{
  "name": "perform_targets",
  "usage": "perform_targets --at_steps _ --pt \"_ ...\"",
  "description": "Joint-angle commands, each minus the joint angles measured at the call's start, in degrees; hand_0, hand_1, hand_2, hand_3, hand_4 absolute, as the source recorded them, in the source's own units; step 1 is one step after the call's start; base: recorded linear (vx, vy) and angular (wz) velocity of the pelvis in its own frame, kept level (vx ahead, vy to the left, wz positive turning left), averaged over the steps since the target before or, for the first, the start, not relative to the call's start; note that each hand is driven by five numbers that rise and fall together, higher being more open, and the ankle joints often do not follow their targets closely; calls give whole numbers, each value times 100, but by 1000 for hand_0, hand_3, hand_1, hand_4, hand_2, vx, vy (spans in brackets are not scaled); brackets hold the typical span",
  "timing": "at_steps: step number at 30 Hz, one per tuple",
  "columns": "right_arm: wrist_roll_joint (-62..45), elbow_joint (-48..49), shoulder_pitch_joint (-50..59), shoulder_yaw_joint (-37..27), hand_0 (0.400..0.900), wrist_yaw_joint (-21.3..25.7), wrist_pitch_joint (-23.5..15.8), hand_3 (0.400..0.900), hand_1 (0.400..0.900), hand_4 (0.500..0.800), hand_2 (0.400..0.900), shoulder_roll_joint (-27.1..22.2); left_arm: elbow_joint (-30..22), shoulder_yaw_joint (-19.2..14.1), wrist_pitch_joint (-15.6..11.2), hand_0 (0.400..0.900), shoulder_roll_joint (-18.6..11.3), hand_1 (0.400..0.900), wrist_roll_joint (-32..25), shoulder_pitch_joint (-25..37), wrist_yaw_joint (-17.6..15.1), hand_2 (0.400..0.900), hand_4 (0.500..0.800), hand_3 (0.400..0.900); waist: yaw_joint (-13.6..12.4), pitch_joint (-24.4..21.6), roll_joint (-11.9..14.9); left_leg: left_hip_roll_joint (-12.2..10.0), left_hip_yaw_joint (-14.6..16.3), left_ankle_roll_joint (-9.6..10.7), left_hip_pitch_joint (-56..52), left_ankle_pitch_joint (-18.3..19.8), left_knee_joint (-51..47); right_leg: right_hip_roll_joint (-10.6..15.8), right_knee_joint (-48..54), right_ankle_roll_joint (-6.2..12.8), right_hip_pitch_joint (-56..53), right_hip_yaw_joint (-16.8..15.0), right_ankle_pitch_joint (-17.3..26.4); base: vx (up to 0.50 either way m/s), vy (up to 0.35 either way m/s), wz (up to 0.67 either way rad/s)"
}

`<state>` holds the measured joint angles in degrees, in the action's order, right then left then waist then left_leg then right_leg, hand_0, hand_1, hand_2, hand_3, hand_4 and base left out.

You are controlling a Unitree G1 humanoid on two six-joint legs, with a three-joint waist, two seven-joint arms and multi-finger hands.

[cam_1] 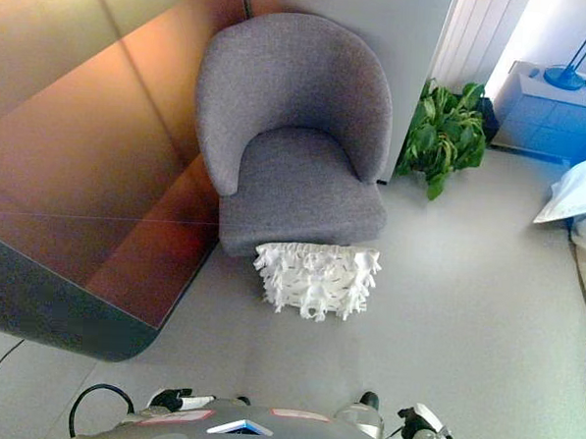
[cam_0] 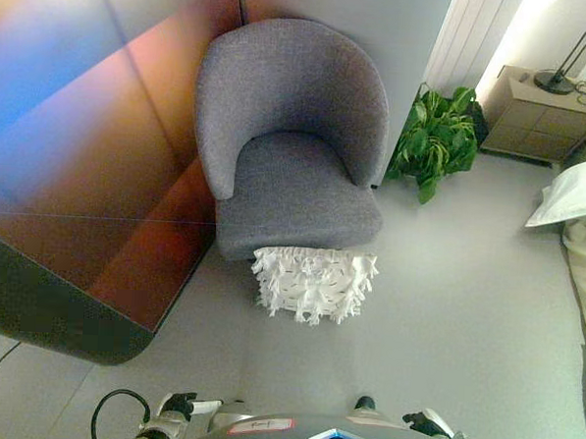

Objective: Pick up the pillow and put it on the sofa.

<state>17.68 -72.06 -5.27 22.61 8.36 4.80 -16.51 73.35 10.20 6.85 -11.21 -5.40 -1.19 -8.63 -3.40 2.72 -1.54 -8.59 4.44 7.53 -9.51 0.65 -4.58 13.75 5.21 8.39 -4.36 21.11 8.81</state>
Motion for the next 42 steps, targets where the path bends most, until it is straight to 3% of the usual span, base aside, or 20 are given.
perform_targets --at_steps 1,9,16,18,19,20,24,25,27,30,31,33,35,36,37,38,42 --pt "-163 26 851 -15 900 171 -183 900 900 800 900 358 222 251 53 900 -56 900 -74 343 -20 900 800 900 -57 197 197 161 656 -340 87 -208 -42 -191 -230 -138 -452 -323 -514 0 0 0" --pt "-337 76 842 1 900 210 -224 900 900 800 900 367 169 323 97 900 -80 900 29 333 -79 900 800 900 -24 272 175 147 590 -336 138 -234 -42 -266 -316 -189 -356 -380 -584 -6 -59 -2" --pt "-535 139 946 -39 900 289 -118 900 900 800 900 249 62 427 313 900 -73 900 -221 426 -215 900 800 900 127 449 173 -1 658 -218 318 -279 306 -444 -521 -386 56 -604 -673 -34 -86 -20" --pt "-368 164 1001 -52 900 274 8 900 900 800 900 127 71 328 341 900 1 900 -496 457 -297 900 800 900 79 632 261 117 268 -192 849 -431 1443 -435 -630 -523 260 -689 -650 -29 -66 -71" --pt "-217 190 1006 -29 900 205 103 900 900 800 900 52 74 284 313 900 33 900 -680 437 -310 900 800 900 -4 743 277 180 24 -157 1222 -726 1870 -441 -663 -550 292 -741 -639 54 -43 -74" --pt "-181 201 1003 -17 900 188 137 900 900 800 900 20 74 267 295 900 46 900 -738 427 -292 900 800 900 -35 784 272 187 -44 -143 1343 -818 1980 -449 -674 -553 293 -762 -642 148 4 -59" --pt "-209 57 1049 -81 900 193 46 900 900 800 900 -100 99 210 292 900 107 900 -777 325 -255 900 800 900 -267 981 62 -216 185 58 1704 -1539 976 -538 -725 -504 4 -724 -914 330 100 -21" --pt "-272 70 1093 -34 900 171 0 900 900 800 900 -119 150 167 296 900 97 900 -757 284 -251 900 800 900 -387 1013 -4 -410 155 158 1903 -1887 573 -591 -714 -524 -181 -736 -1070 376 90 -21" --pt "-334 83 1122 9 900 157 -88 900 900 800 900 -121 216 101 264 900 110 900 -698 235 -243 900 800 900 -502 1061 -4 -585 240 243 2064 -2102 273 -578 -759 -567 -467 -783 -1305 491 138 -22" --pt "-325 146 1079 14 900 158 -220 900 900 800 900 -91 256 -5 170 900 159 900 -603 91 -243 900 800 900 -582 1018 -76 -776 617 328 2230 -2161 178 -515 -970 -547 -931 -817 -1791 514 190 -3" --pt "-277 152 1079 7 900 174 -241 900 900 800 900 -53 246 -63 160 900 166 900 -591 52 -239 900 800 900 -586 976 -79 -777 774 272 2220 -1974 214 -433 -1049 -484 -1049 -828 -1883 551 232 -4" --pt "-192 119 1105 7 900 242 -203 900 900 800 900 79 266 -174 152 900 152 900 -565 8 -229 900 800 900 -640 874 -20 -658 785 106 2169 -1637 247 -201 -1261 -294 -1222 -938 -1972 431 186 -9" --pt "-192 119 1105 7 900 242 -203 900 900 800 900 79 266 -174 152 900 152 900 -565 8 -229 900 800 900 -640 874 -20 -658 785 106 2169 -1637 247 -201 -1261 -294 -1222 -938 -1972 348 127 3" --pt "-143 179 1053 -73 900 279 -131 900 900 800 900 207 215 -244 154 900 -40 900 -485 73 -155 900 800 900 -700 751 110 -479 716 -143 2376 -1324 928 77 -1668 -58 -1498 -1098 -1842 787 281 31" --pt "-105 250 1040 -125 900 272 -58 900 900 800 900 209 123 -194 264 900 -159 900 -384 150 -84 900 800 900 -702 695 249 -266 724 -395 2420 -1020 1219 446 -2099 -7 -1466 -1097 -1154 928 343 40" --pt "-158 290 1040 -149 900 296 1 900 900 800 900 207 103 -139 287 900 -231 900 -359 224 -77 900 800 900 -715 651 254 -165 691 -542 2400 -877 1287 581 -2382 -7 -1366 -1154 -796 543 215 49" --pt "-182 428 949 -220 900 478 -111 900 900 800 900 169 -8 197 430 900 -523 900 -315 510 4 900 800 900 -541 599 242 337 644 -947 2011 -465 1202 787 -3507 -17 -581 -1360 -196 409 156 37"
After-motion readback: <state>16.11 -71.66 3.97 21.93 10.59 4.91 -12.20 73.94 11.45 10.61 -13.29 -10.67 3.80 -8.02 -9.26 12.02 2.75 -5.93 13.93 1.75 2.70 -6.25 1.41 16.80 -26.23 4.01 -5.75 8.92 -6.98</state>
